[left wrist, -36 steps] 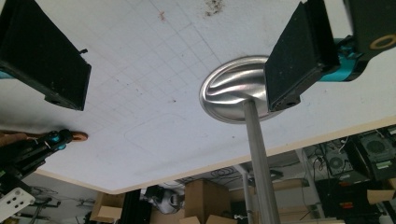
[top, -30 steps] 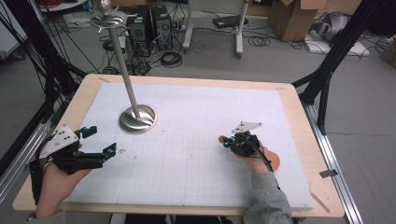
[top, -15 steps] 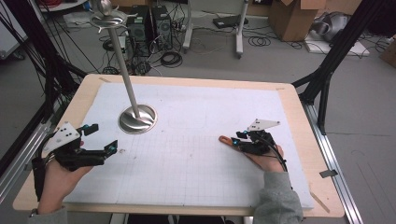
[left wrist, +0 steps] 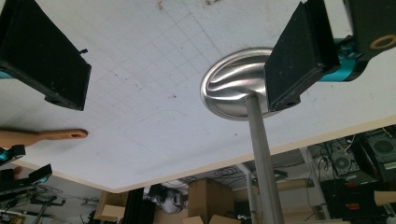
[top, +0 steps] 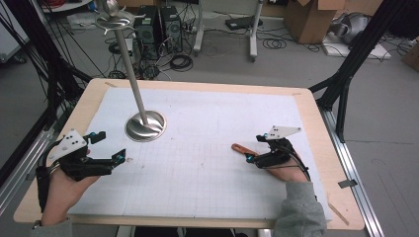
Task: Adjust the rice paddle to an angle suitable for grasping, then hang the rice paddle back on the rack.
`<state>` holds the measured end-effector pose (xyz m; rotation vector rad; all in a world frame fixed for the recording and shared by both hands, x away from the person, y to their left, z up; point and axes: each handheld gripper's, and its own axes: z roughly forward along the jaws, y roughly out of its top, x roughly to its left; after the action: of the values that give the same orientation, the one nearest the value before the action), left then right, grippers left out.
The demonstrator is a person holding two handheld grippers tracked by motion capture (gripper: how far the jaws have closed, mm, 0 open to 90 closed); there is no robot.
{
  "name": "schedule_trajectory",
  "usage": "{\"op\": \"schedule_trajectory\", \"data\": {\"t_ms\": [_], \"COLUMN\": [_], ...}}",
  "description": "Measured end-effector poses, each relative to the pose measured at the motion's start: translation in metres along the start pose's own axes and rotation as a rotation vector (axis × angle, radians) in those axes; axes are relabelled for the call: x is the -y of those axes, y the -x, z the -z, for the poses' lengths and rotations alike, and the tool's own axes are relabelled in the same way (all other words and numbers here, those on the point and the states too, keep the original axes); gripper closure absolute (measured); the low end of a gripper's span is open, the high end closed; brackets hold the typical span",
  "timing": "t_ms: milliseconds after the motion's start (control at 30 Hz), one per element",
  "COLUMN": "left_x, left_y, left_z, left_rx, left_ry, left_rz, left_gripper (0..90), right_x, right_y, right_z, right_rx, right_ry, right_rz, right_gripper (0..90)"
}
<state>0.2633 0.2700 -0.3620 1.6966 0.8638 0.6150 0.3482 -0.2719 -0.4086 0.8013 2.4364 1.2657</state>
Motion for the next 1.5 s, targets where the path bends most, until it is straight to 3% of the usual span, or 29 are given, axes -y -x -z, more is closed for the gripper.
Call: {"op": "schedule_trajectory", "data": {"t_ms": [100, 233, 467, 1067, 1500], "left_x": [0.001, 0.000, 0.001, 0.003, 0.002], "left_y": [-0.002, -0.002, -0.003, 0.003, 0.001], "left_z": [0.003, 0.007, 0.009, 0.000, 0.004], "left_rx": [-0.009, -0.020, -0.026, -0.007, -0.010], "left_ry": [-0.001, 0.007, 0.004, -0.012, -0.009], "left_rz": [0.001, 0.001, 0.002, 0.006, 0.005], "left_gripper": [7.8, 7.8, 7.8, 7.8, 7.8], "right_x": [-0.002, -0.001, -0.006, -0.007, -0.011], "right_y": [-0.001, 0.004, 0.006, 0.006, 0.011], "right_z": [-0.001, -0.004, -0.001, 0.004, -0.009], "right_rx": [-0.028, -0.053, -0.074, -0.060, -0.076], "right_ry": [0.002, -0.062, -0.095, -0.094, -0.207], "right_rz": [0.019, 0.063, 0.099, 0.108, 0.145], "right_gripper": [14.3, 14.3, 14.4, 14.7, 16.8]}}
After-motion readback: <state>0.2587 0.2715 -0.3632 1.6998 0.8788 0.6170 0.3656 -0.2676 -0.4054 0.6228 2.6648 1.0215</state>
